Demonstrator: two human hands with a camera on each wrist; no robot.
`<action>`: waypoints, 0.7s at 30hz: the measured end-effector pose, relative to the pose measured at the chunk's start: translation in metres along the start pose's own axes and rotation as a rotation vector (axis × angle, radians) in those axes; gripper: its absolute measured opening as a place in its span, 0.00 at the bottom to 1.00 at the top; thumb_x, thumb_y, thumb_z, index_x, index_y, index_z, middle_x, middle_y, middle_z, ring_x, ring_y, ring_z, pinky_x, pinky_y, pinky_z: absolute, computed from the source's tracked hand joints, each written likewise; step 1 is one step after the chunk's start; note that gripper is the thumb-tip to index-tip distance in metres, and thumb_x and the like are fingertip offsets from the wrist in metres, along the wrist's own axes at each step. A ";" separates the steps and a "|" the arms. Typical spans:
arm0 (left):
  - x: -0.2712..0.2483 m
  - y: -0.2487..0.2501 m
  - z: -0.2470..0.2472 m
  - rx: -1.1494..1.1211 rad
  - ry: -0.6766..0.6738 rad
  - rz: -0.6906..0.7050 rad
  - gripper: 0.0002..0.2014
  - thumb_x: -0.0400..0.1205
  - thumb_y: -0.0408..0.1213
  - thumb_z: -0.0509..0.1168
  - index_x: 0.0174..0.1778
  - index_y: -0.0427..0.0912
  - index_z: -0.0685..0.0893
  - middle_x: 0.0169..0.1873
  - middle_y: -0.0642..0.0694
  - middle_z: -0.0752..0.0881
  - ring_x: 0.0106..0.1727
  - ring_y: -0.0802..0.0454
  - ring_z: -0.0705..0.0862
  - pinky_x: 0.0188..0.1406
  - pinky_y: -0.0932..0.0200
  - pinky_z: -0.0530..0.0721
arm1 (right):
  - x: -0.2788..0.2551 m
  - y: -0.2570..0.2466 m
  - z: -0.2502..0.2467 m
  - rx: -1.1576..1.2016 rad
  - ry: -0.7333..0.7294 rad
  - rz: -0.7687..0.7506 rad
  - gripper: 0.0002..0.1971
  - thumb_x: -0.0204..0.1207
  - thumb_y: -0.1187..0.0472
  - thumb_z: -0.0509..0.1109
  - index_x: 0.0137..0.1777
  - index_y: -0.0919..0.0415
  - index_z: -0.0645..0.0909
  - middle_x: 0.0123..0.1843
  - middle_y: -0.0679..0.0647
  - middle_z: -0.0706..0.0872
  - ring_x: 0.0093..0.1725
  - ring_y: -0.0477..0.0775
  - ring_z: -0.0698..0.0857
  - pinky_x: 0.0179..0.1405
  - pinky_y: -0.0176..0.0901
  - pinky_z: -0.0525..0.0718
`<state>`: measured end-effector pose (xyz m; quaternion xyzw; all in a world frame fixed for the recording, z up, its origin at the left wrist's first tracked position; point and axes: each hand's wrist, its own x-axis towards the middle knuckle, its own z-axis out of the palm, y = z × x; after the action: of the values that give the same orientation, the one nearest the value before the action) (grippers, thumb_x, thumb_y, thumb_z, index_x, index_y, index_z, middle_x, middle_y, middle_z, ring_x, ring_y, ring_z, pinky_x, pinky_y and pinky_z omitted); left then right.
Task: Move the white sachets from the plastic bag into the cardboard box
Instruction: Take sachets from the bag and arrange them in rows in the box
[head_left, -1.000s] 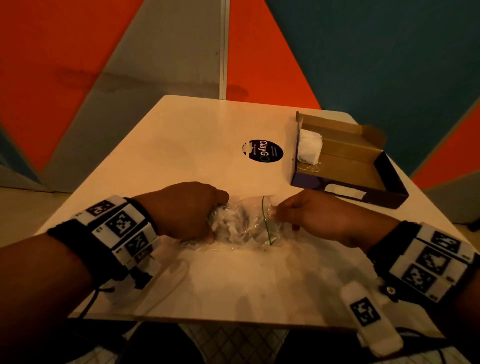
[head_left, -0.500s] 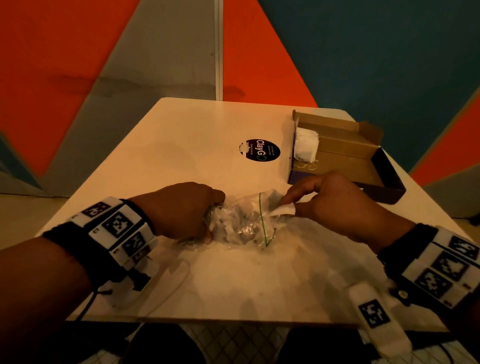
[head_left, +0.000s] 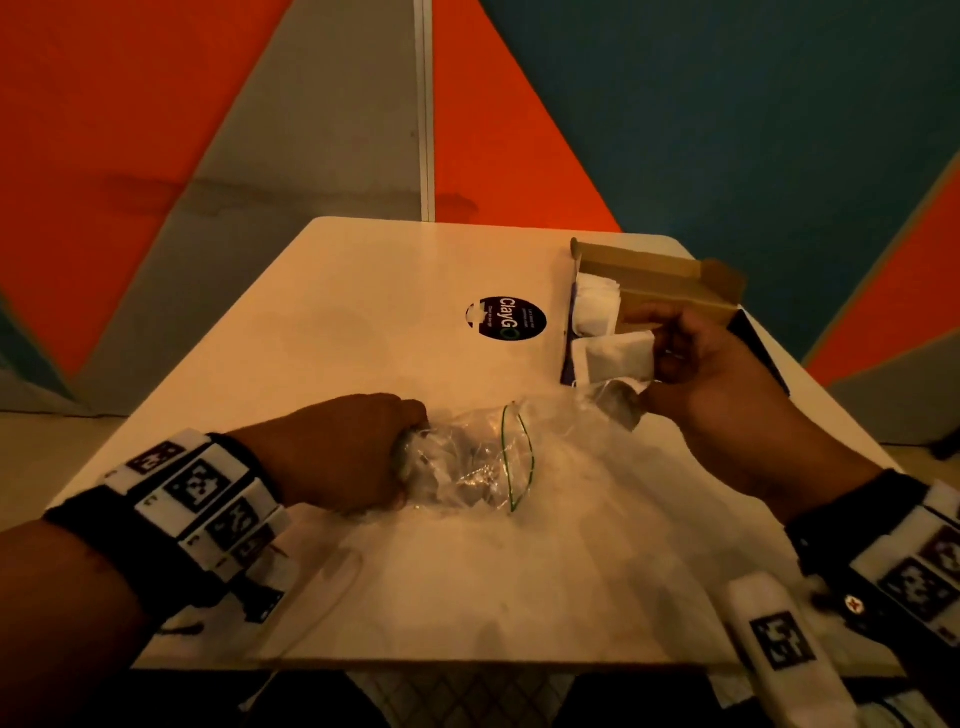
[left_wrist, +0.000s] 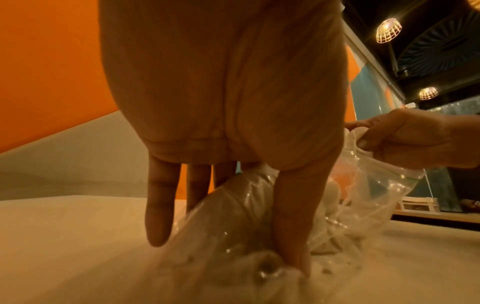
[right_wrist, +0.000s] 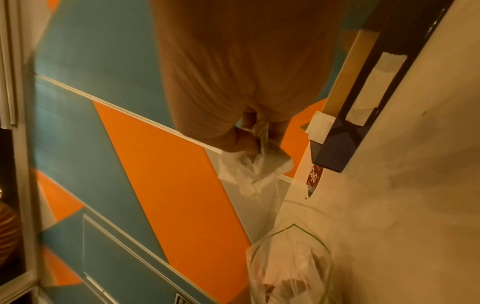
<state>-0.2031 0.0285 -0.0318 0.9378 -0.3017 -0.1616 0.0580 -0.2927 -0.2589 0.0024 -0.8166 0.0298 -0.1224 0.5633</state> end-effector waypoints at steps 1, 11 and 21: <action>-0.001 0.001 -0.001 -0.021 -0.003 -0.013 0.28 0.70 0.47 0.78 0.65 0.58 0.76 0.57 0.55 0.81 0.53 0.57 0.82 0.57 0.53 0.84 | -0.001 -0.002 0.000 -0.012 -0.004 -0.003 0.30 0.72 0.79 0.71 0.58 0.40 0.79 0.62 0.42 0.82 0.58 0.43 0.83 0.43 0.27 0.84; -0.024 0.041 -0.039 -0.257 0.414 0.042 0.32 0.70 0.65 0.71 0.68 0.61 0.76 0.67 0.59 0.77 0.67 0.60 0.76 0.60 0.62 0.74 | 0.005 -0.010 0.022 0.249 0.108 0.049 0.18 0.73 0.79 0.71 0.56 0.57 0.85 0.52 0.49 0.89 0.52 0.47 0.87 0.34 0.25 0.85; 0.002 0.097 -0.015 -1.172 0.465 0.007 0.13 0.78 0.46 0.75 0.37 0.42 0.82 0.35 0.37 0.82 0.38 0.50 0.79 0.38 0.57 0.75 | -0.001 -0.012 0.049 0.440 0.067 0.010 0.11 0.70 0.75 0.76 0.49 0.62 0.84 0.51 0.63 0.90 0.51 0.63 0.89 0.55 0.58 0.87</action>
<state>-0.2495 -0.0510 0.0018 0.7599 -0.1457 -0.0918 0.6269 -0.2829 -0.2097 -0.0030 -0.6692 0.0250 -0.1502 0.7273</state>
